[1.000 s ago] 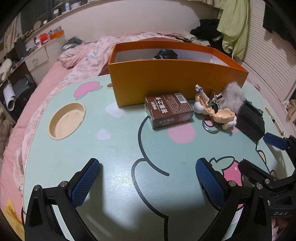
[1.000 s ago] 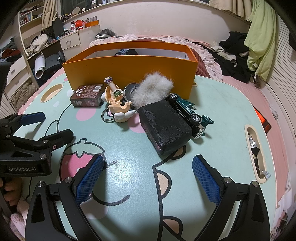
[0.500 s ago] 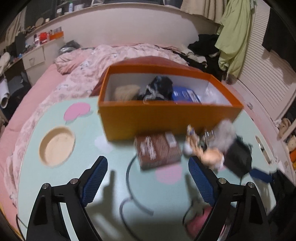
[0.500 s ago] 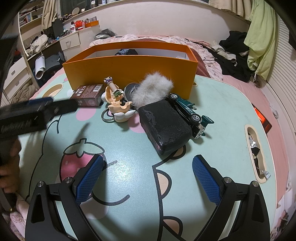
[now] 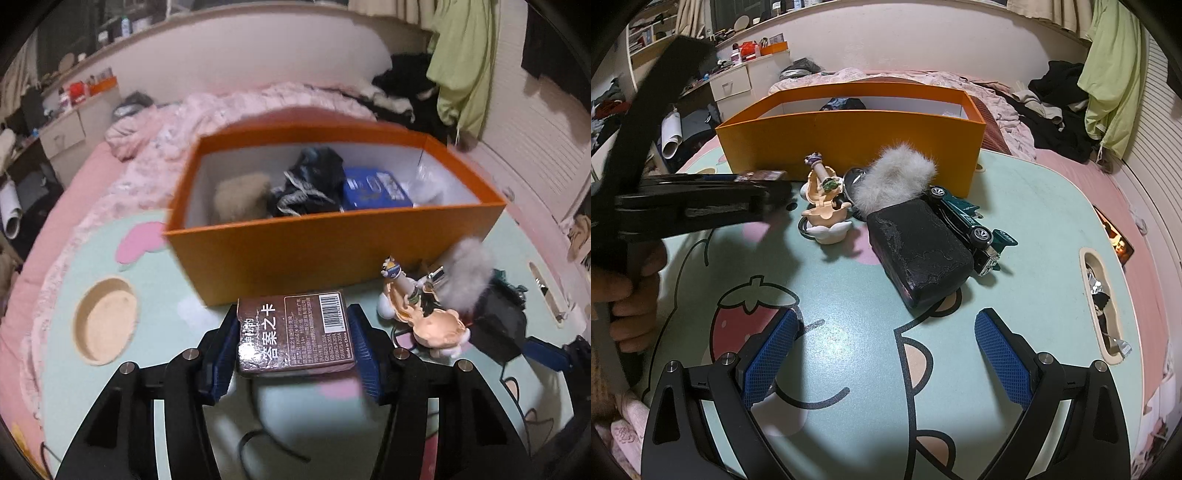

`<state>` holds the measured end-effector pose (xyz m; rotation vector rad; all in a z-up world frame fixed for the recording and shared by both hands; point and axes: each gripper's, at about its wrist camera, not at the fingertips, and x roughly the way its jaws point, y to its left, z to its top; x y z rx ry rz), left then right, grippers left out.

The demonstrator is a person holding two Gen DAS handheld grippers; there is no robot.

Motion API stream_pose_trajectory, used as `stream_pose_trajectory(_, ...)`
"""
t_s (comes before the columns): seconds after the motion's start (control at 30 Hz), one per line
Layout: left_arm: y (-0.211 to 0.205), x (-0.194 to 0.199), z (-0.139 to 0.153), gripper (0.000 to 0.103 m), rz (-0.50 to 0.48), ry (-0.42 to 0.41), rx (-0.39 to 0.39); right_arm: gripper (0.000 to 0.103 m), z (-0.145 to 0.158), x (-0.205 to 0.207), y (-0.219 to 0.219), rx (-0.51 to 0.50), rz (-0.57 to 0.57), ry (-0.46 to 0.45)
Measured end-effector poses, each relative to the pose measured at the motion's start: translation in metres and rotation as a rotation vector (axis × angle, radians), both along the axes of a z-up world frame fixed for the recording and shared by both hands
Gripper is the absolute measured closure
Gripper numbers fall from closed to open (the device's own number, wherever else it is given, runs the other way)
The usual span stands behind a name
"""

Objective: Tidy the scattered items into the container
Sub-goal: 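Grasp the brown printed carton with the left gripper and lift it, then grasp the black sponge with the right gripper while the left gripper carries the carton to the box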

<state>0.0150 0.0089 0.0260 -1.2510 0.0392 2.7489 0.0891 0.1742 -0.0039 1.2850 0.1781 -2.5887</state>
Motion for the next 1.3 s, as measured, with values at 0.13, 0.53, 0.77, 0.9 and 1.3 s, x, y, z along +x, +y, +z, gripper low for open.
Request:
stream_pose_trajectory(0.13,-0.013,0.022,0.015,0.048,0.0,0.048,0.035,0.006,0.001,0.0,0.003,-0.014,-0.008,0.0)
stream_pose_trajectory(0.53,-0.039,0.054,0.023,0.048,0.046,0.096,0.055,0.006,0.022,-0.004,0.065,-0.221,-0.126,0.037)
stream_pose_trajectory(0.77,-0.034,0.057,0.021,0.048,0.027,0.095,0.067,0.017,0.036,-0.015,0.051,-0.192,-0.017,0.065)
stream_pose_trajectory(0.9,-0.032,0.057,0.019,0.048,0.021,0.087,0.065,0.027,0.036,-0.018,0.029,-0.141,0.078,0.087)
stream_pose_trajectory(1.3,-0.036,0.06,0.022,0.048,0.032,0.102,0.072,0.063,0.009,-0.038,0.0,-0.033,0.204,0.002)
